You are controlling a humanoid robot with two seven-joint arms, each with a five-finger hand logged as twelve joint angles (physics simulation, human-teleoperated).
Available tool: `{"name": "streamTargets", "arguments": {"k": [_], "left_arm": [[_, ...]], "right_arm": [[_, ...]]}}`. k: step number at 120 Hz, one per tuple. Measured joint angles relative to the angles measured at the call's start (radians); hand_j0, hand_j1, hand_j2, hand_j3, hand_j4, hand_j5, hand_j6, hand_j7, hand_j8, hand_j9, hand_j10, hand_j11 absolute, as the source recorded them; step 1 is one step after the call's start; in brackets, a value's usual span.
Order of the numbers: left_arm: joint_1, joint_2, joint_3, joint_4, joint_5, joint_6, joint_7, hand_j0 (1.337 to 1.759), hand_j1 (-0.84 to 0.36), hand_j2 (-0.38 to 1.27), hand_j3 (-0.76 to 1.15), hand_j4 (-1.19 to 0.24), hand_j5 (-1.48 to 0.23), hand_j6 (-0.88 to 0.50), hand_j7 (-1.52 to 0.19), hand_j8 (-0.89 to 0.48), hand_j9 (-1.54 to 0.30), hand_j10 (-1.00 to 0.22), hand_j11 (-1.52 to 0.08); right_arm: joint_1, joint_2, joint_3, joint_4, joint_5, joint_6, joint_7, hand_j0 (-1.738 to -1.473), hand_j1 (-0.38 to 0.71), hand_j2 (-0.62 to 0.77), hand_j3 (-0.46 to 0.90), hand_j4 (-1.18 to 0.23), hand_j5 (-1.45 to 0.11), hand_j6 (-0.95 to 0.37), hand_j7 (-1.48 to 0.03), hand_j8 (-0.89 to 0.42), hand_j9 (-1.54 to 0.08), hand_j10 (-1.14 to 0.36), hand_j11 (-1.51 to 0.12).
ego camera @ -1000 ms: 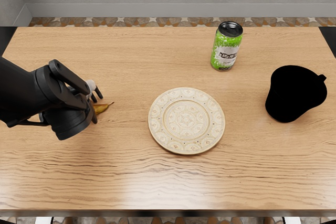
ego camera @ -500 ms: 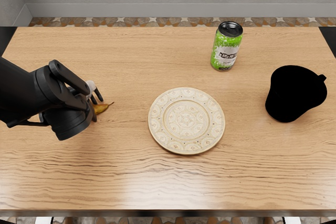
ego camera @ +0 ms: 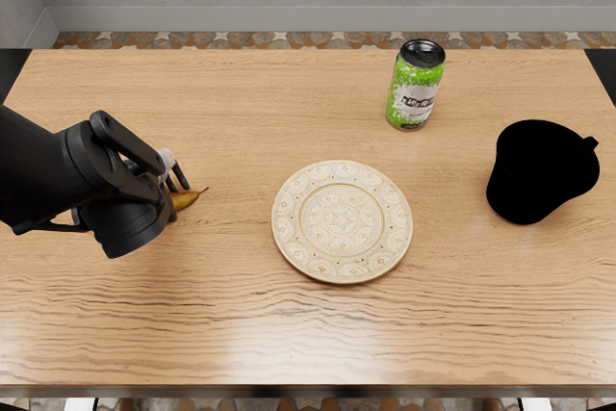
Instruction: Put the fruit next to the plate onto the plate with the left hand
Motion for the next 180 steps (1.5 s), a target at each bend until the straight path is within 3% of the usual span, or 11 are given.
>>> {"name": "streamTargets", "arguments": {"k": [27,40,49,60,77,99,114,142,169,180], "left_arm": [[0.0,0.0,-0.001,0.0,0.005,-0.041,0.008,1.652,-0.34,0.32,0.0,-0.64,-0.94,-0.57,-0.95,-0.56,-0.97,-0.63,-0.98],[-0.001,0.0,-0.001,0.0,0.006,-0.062,0.012,1.648,-0.31,0.23,-0.01,-0.64,-1.01,-0.54,-1.03,-0.53,-1.04,-0.57,-1.06],[-0.006,0.0,-0.001,0.0,0.003,-0.08,0.011,1.664,-0.33,0.28,-0.19,-0.66,-1.05,-0.55,-1.06,-0.51,-1.08,-0.55,-1.09],[-0.013,0.0,-0.001,0.0,-0.005,-0.092,0.011,1.662,-0.37,0.5,-0.54,-0.68,-1.09,-0.53,-1.09,-0.5,-1.1,-0.55,-1.12],[-0.058,0.0,-0.023,-0.014,-0.02,-0.1,0.008,1.655,-0.38,0.5,-0.27,-0.75,-1.14,-0.52,-1.13,-0.48,-1.13,-0.54,-1.14],[-0.134,0.0,-0.061,-0.02,-0.054,-0.102,0.003,1.654,-0.39,0.5,-0.11,-0.81,-1.17,-0.52,-1.16,-0.47,-1.13,-0.52,-1.15],[-0.19,0.0,-0.088,-0.02,-0.109,-0.099,0.002,1.654,-0.36,0.43,-0.06,-0.82,-1.18,-0.53,-1.17,-0.47,-1.14,-0.52,-1.15],[-0.213,0.0,-0.233,-0.013,-0.124,-0.098,0.001,1.654,-0.34,0.4,-0.02,-0.84,-1.19,-0.56,-1.17,-0.48,-1.15,-0.51,-1.15],[-0.215,0.0,-0.4,-0.013,-0.098,-0.1,0.004,1.655,-0.41,0.61,-0.01,-0.84,-1.2,-0.53,-1.19,-0.45,-1.16,-0.5,-1.15],[-0.204,0.0,-0.425,-0.014,-0.095,-0.101,0.005,1.655,-0.39,0.55,0.0,-0.84,-1.2,-0.56,-1.2,-0.46,-1.16,-0.52,-1.15]], "right_arm": [[0.0,0.0,0.0,0.0,0.0,0.0,0.0,-1.658,-0.34,0.0,0.0,-0.01,-0.01,-0.01,-0.01,-0.01,-0.01,-0.01,-0.01],[0.0,0.0,0.0,0.0,0.0,0.0,0.0,-1.658,-0.34,0.0,0.0,-0.01,-0.01,-0.01,-0.01,-0.01,-0.01,-0.01,-0.01],[0.0,0.0,0.0,0.0,0.0,-0.001,0.0,-1.658,-0.34,0.0,0.0,-0.01,-0.01,-0.01,-0.01,-0.01,-0.01,-0.01,-0.01],[0.0,0.0,0.0,0.0,0.0,0.0,0.0,-1.658,-0.34,0.0,0.0,-0.01,-0.01,-0.01,-0.01,-0.01,-0.01,-0.01,-0.01],[0.0,0.0,0.0,0.0,0.0,0.0,0.0,-1.658,-0.34,0.0,0.0,-0.01,-0.01,-0.01,-0.01,-0.01,-0.01,-0.01,-0.01],[0.0,0.0,0.0,0.0,0.0,0.0,0.0,-1.658,-0.34,0.0,0.0,-0.01,-0.01,-0.01,-0.01,-0.01,-0.01,-0.01,-0.01],[0.0,0.0,0.0,0.0,0.0,0.0,0.0,-1.658,-0.34,0.0,0.0,-0.01,-0.01,-0.01,-0.01,-0.01,-0.01,-0.01,-0.01],[0.0,0.0,0.0,0.0,0.0,0.0,0.0,-1.658,-0.34,0.0,0.0,-0.01,-0.01,-0.01,-0.01,-0.01,-0.01,-0.01,-0.01],[0.0,0.0,0.0,0.0,0.0,0.0,0.0,-1.658,-0.34,0.0,0.0,-0.01,-0.01,-0.01,-0.01,-0.01,-0.01,-0.01,-0.01],[0.0,0.0,0.0,0.0,0.0,0.0,0.0,-1.658,-0.34,0.0,0.0,-0.01,-0.01,-0.01,-0.01,-0.01,-0.01,-0.01,-0.01]]}}
